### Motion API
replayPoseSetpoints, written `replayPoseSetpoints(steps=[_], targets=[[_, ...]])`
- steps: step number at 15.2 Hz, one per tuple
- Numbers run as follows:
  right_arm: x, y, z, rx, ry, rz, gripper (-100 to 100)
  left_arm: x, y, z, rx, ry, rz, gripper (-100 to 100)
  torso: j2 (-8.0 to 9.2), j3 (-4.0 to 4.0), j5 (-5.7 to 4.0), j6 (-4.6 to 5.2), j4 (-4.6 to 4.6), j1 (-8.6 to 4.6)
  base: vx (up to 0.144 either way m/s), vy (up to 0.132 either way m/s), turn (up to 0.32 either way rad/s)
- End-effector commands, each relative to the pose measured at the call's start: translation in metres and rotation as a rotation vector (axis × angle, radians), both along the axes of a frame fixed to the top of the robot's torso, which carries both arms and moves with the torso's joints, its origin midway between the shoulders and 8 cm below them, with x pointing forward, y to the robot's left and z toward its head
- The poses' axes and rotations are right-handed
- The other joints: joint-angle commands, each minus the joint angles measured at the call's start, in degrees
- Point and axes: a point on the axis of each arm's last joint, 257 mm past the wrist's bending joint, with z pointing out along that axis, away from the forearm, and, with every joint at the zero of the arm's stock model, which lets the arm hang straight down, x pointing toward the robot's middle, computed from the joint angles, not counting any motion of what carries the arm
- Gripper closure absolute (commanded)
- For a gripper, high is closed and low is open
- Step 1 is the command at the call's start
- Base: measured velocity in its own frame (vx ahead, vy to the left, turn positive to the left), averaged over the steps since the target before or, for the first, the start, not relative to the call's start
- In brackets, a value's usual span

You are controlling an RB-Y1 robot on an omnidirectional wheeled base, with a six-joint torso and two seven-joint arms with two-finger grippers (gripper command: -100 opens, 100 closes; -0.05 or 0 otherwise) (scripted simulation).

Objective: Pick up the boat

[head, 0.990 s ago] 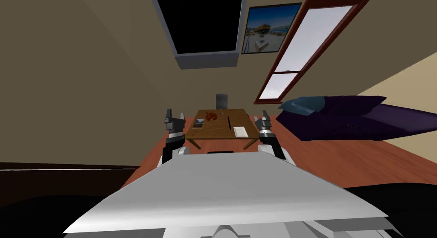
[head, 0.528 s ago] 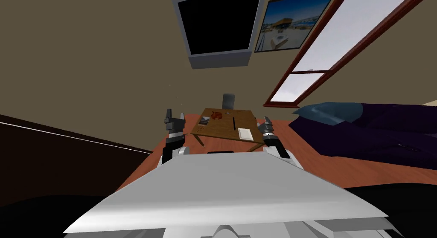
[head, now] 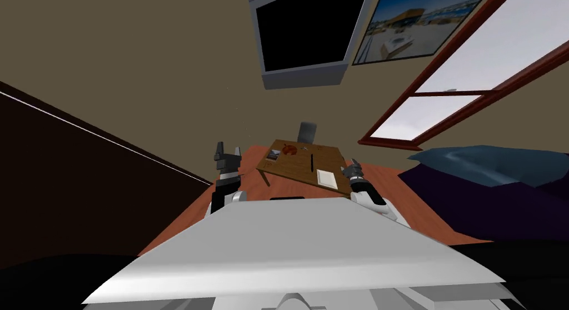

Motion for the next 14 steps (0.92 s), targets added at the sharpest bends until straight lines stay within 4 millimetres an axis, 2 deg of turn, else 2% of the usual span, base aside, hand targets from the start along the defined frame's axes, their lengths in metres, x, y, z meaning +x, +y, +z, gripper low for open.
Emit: replayPoseSetpoints(steps=[1,2,4,5,7,8,9,10,12,13,14], targets=[[-0.006,-0.007,-0.017,0.027,0.03,-0.022,-100,0.0,0.0,0.0,0.0,0.0,0.0,0,0.0,0.0,0.0,0.0,0.0,0.0,-0.011,-0.005,0.151],[-0.013,-0.028,-0.027,0.08,0.055,-0.065,-100,0.0,0.0,0.0,0.0,0.0,0.0,0,0.0,0.0,0.0,0.03,0.0,0.01,-0.012,0.004,0.318],[-0.018,-0.032,-0.038,0.086,0.076,-0.077,-100,0.0,0.0,0.0,0.0,0.0,0.0,0,-0.01,-0.01,0.0,-0.01,0.0,0.01,-0.012,-0.005,0.223],[-0.026,-0.053,-0.045,0.141,0.094,-0.124,-100,0.0,0.0,0.0,0.0,0.0,0.0,0,-0.02,-0.01,0.0,0.03,0.0,0.0,-0.014,0.001,0.309],[-0.033,-0.057,-0.058,0.149,0.119,-0.139,-100,0.0,0.0,0.0,0.0,0.0,0.0,0,-0.02,-0.01,0.0,0.01,-0.01,0.0,-0.011,-0.005,0.211],[-0.044,-0.08,-0.069,0.207,0.138,-0.195,-100,0.0,0.0,0.0,0.0,0.0,0.0,0,-0.02,-0.01,0.0,0.05,-0.01,-0.01,-0.011,0.002,0.276],[-0.049,-0.082,-0.078,0.214,0.157,-0.207,-100,0.0,0.0,0.0,0.0,0.0,0.0,0,-0.03,-0.01,0.0,-0.01,0.0,0.0,-0.013,-0.002,0.322],[-0.058,-0.102,-0.08,0.257,0.156,-0.254,-100,0.0,0.0,0.0,0.0,0.0,0.0,0,-0.03,-0.01,0.0,0.0,0.0,0.0,-0.016,-0.001,0.426],[-0.068,-0.106,-0.096,0.282,0.19,-0.28,-100,0.0,0.0,0.0,0.0,0.0,0.0,0,-0.03,-0.01,0.01,-0.01,0.0,-0.02,-0.011,-0.008,0.253],[-0.079,-0.126,-0.1,0.337,0.193,-0.335,-100,0.0,0.0,0.0,0.0,0.0,0.0,0,-0.02,-0.01,0.0,0.06,-0.01,-0.03,-0.01,0.0,0.323],[-0.089,-0.129,-0.113,0.352,0.218,-0.357,-100,0.0,0.0,0.0,0.0,0.0,0.0,0,-0.04,-0.02,0.0,-0.04,0.0,-0.02,-0.009,-0.004,0.322]])
